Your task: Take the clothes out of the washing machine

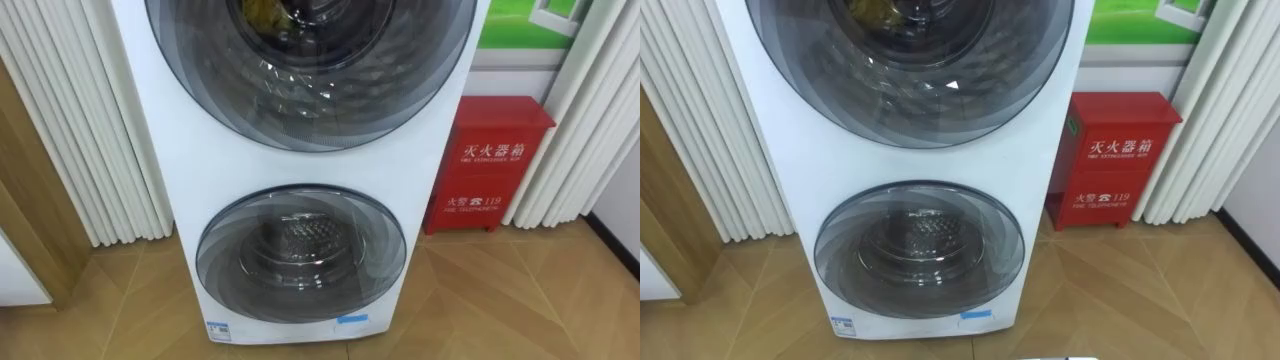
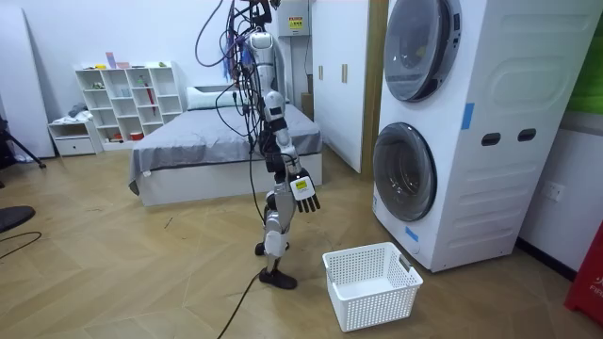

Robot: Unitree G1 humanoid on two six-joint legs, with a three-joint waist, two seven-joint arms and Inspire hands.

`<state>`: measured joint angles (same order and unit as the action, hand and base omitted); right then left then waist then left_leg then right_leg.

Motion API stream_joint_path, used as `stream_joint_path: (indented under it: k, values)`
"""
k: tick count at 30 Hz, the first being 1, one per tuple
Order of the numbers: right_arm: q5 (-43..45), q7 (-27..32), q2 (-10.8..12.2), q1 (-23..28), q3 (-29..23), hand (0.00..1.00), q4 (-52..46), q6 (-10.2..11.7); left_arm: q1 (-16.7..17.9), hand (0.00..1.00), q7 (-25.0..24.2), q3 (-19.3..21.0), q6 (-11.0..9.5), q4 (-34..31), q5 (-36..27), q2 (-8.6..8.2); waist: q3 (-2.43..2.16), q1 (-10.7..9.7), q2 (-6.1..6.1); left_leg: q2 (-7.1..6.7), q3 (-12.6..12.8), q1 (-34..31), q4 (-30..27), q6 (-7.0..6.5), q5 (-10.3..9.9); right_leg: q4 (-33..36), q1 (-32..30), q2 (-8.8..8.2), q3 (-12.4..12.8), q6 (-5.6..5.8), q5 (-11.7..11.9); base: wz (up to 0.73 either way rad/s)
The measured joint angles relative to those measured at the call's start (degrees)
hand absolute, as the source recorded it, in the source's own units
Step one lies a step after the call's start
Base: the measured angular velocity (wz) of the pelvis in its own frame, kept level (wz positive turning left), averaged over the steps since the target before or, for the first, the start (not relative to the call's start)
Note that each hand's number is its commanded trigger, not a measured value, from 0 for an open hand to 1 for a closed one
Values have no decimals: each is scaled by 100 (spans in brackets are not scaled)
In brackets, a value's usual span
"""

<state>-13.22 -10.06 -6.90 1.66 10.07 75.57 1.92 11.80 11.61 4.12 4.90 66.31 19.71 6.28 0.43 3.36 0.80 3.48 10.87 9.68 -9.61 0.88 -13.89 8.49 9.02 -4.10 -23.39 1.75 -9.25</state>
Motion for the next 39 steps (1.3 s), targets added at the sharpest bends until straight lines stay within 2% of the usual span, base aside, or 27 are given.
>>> stream_joint_path:
  k: [6, 13, 21, 22, 24, 26, 27, 29, 31, 32, 33, 36, 39]
  values:
    - [-21, -3, 0, 0, 4, 0, -3, -5, 75, 0, -6, -14, 13, 11, 1, -2, 1, 8, 4, 0, -2, 0, 3, 0, 0, 6, -4, -1, -2, 0, 0, 0]
    - [3, -13, -7, -23, -13, 0, 14, -70, 107, 0, -248, -99, 227, 19, 5, -9, -3, 5, -6, 1, 2, -7, 28, -1, -4, 12, -32, 4, 11, -1, 1, 0]
    - [-213, 135, -6, -45, -13, 0, 37, -75, 135, 0, -395, -94, 215, 26, -3, -8, -10, 13, -19, -3, -7, 10, -18, -1, -3, 14, 12, -9, -8, -1, 1, 0]
    - [-160, 159, -44, -82, -71, 0, -71, -150, 136, 0, -401, -65, 196, -5, 25, -12, -19, 8, 51, -8, -10, 5, -16, -3, -1, 30, 5, -17, -12, -1, 1, 0]
    - [-74, 219, -144, -120, -323, 0, -575, -292, 96, 0, -436, 89, 154, -16, 52, -6, -5, -15, 69, -11, -6, 4, -28, -4, 0, 47, -1, -28, -35, -1, 1, 0]
    - [-93, 309, -244, -354, -682, 0, -901, -290, 33, 0, -439, 263, 99, -7, 51, 26, 12, -15, 111, -10, 1, 12, -55, -4, 1, 65, 4, -33, -14, -1, 1, -2]
    - [-127, 364, -317, -622, -903, 0, -1091, -290, 14, 0, -439, 286, 82, -21, 54, 53, 36, 0, 142, -9, 25, 43, -56, -7, 2, 94, 2, -35, 13, -1, 1, -10]
    - [-312, 454, -438, -1134, -1039, 0, -1216, -220, 7, 0, -439, 241, 79, -29, 47, 102, 42, 2, 144, -9, 59, 66, -60, -10, 4, 110, 2, -32, 75, -2, 0, -9]
    - [-331, 597, -475, -1675, -1232, 0, -1548, -200, -65, 0, -431, 242, 94, -29, 53, 175, 30, 14, 208, -6, 61, 48, -73, -10, 4, 106, -17, -23, 93, -2, 0, 0]
    - [-347, 625, -471, -1786, -1265, 0, -1656, -200, -85, 0, -427, 251, 100, -28, 56, 191, 23, 45, 218, -4, 64, 42, -68, -10, 5, 109, -34, -22, 94, -3, -1, -3]
    - [-346, 693, -473, -1964, -1284, 0, -1899, -204, -121, 0, -420, 250, 117, -13, 70, 216, -7, 110, 255, -3, 72, -9, -72, -8, 7, 118, -96, -21, 94, -4, -1, -3]
    - [-475, 865, -487, -2299, -1319, 0, -2502, -211, -103, 0, -423, 244, 224, -176, 77, 222, -57, 198, 368, -7, 21, -111, -106, -10, 8, 129, -169, -28, 100, -12, 4, 1]
    - [-491, 950, -510, -2692, -1345, 0, -2672, -201, -104, 0, -437, 252, 227, -178, 70, 232, -38, 229, 364, -10, -76, -34, -100, -10, 8, 114, -130, -19, 135, -12, 5, 7]
